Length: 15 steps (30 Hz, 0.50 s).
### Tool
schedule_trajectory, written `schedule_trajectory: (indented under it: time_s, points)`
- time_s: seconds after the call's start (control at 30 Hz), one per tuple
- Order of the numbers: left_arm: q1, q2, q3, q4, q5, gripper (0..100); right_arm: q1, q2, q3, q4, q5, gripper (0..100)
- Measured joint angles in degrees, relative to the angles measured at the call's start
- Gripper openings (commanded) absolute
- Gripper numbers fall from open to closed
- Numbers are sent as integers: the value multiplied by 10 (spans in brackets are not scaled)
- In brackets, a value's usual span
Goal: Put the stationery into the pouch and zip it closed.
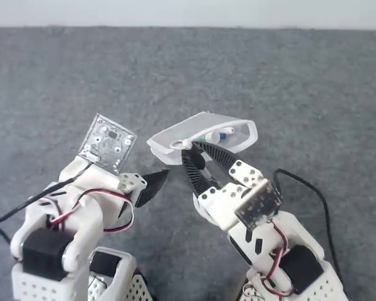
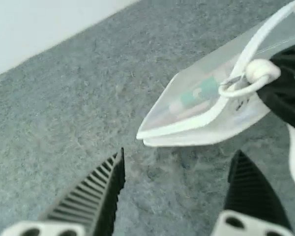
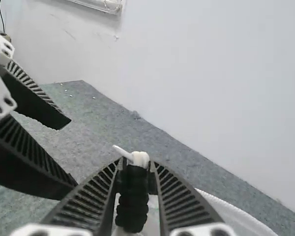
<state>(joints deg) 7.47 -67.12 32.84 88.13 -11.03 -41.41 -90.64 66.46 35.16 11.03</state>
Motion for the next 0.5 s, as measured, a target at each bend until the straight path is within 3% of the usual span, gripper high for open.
schedule_trajectory:
  time_s: [0.23,0.5]
  points:
    - [62,0,69,-47,-48,323,0,-11,-1,0,0,6]
    - [71,-1,130,-158,-52,323,2,-13,-1,0,0,6]
